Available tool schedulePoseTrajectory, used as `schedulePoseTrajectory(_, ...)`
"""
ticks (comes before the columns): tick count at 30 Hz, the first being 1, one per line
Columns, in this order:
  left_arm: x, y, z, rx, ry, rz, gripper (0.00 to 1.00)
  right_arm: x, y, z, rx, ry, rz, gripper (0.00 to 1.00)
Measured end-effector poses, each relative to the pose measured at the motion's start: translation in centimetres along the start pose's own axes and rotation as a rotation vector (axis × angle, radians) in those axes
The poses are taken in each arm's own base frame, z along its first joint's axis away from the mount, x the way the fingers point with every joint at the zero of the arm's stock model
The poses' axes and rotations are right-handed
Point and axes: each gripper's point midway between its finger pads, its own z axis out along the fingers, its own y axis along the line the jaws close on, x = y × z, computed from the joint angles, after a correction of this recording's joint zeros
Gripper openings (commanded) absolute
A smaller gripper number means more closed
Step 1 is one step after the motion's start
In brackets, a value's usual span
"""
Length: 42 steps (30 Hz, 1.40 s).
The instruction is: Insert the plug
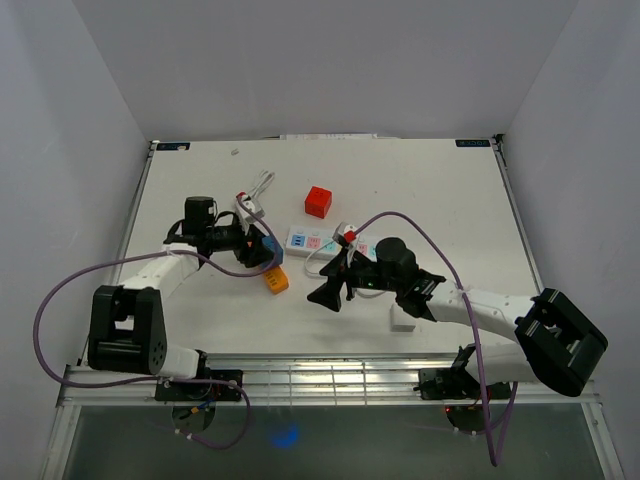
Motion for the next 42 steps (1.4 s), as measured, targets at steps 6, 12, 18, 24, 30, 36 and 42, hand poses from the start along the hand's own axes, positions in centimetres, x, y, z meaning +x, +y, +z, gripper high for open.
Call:
schedulePoseTrajectory(6, -1.7, -3.8, 0.7, 0.019, -0.059, 0.011, 0.0, -2.1, -0.5, 0.5, 0.038, -0.011, 0.001, 0.8)
schedulePoseTrajectory(12, -1.3, -4.0, 0.6, -0.012, -0.077, -0.007, 0.0, -6.2, -0.8, 1.9, 0.051, -0.05, 0.009, 0.75)
schedulePoseTrajectory(18, -0.9, -3.8, 0.2, -0.064, -0.079, 0.003, 0.0, -7.2, -1.1, 2.6, 0.057, -0.051, 0.014, 0.75)
schedulePoseTrajectory(24, -1.3, -2.9, -0.3, -0.103, -0.045, 0.049, 0.0, -6.2, -1.6, 3.1, 0.066, -0.022, 0.031, 0.75)
schedulePoseTrajectory(30, -1.0, -2.4, -0.1, -0.113, -0.027, 0.068, 0.0, -6.1, -1.6, 3.1, 0.067, -0.017, 0.033, 0.75)
schedulePoseTrajectory(36, -0.4, -2.3, 0.2, -0.105, -0.017, 0.064, 0.0, -6.1, -1.8, 3.1, 0.073, -0.018, 0.033, 0.76)
schedulePoseTrajectory(42, -0.3, -2.2, 0.3, -0.108, -0.029, 0.076, 0.0, -6.0, -1.8, 3.1, 0.073, -0.017, 0.033, 0.76)
